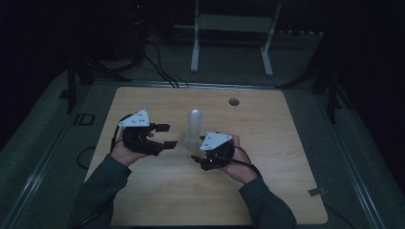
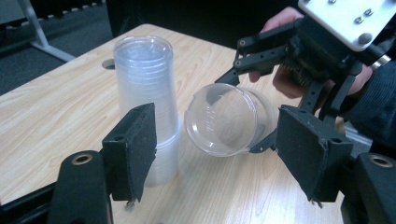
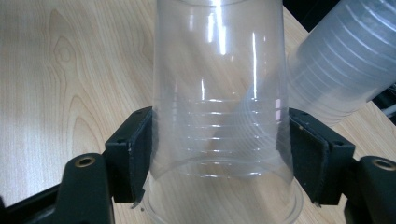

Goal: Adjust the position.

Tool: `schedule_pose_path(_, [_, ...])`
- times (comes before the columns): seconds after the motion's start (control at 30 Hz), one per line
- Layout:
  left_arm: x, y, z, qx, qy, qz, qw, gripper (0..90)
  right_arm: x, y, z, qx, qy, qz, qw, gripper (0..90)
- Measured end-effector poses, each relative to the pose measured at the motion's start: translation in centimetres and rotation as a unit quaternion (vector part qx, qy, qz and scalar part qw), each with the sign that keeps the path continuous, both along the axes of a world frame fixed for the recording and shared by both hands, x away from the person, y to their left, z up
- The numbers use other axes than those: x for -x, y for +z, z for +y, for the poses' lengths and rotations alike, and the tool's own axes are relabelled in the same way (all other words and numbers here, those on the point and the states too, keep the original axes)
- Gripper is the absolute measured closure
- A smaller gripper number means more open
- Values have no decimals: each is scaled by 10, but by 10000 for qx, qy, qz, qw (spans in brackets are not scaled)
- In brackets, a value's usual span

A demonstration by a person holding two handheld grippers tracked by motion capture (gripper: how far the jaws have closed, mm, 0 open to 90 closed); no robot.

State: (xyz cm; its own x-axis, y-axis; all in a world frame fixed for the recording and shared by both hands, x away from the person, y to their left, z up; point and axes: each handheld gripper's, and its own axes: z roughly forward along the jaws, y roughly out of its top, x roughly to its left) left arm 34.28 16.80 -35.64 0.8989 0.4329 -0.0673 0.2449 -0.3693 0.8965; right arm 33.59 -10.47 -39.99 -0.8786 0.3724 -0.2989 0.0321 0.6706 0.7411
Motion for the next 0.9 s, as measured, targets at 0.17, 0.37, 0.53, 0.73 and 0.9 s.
schedule_pose_path(0.17, [-1, 0, -6, -301, -60, -1, 9995, 279, 1, 0, 1, 86, 40, -21, 10000, 294])
schedule_pose_path(0.37, [-2, -1, -10, -549, -95, -24, 9984, 269, 2, 0, 2, 170, 91, -36, 9998, 295])
schedule_pose_path(0.53, [-2, -2, -12, -692, -109, -47, 9975, 267, 3, -1, 3, 264, 155, -24, 9995, 295])
schedule_pose_path(0.73, [-2, -3, -14, -811, -172, -47, 9965, 267, 4, -2, 4, 320, 197, -15, 9993, 295])
schedule_pose_path(0.9, [-1, -3, -15, -885, -238, -45, 9958, 261, 4, -3, 5, 364, 232, -27, 9991, 295])
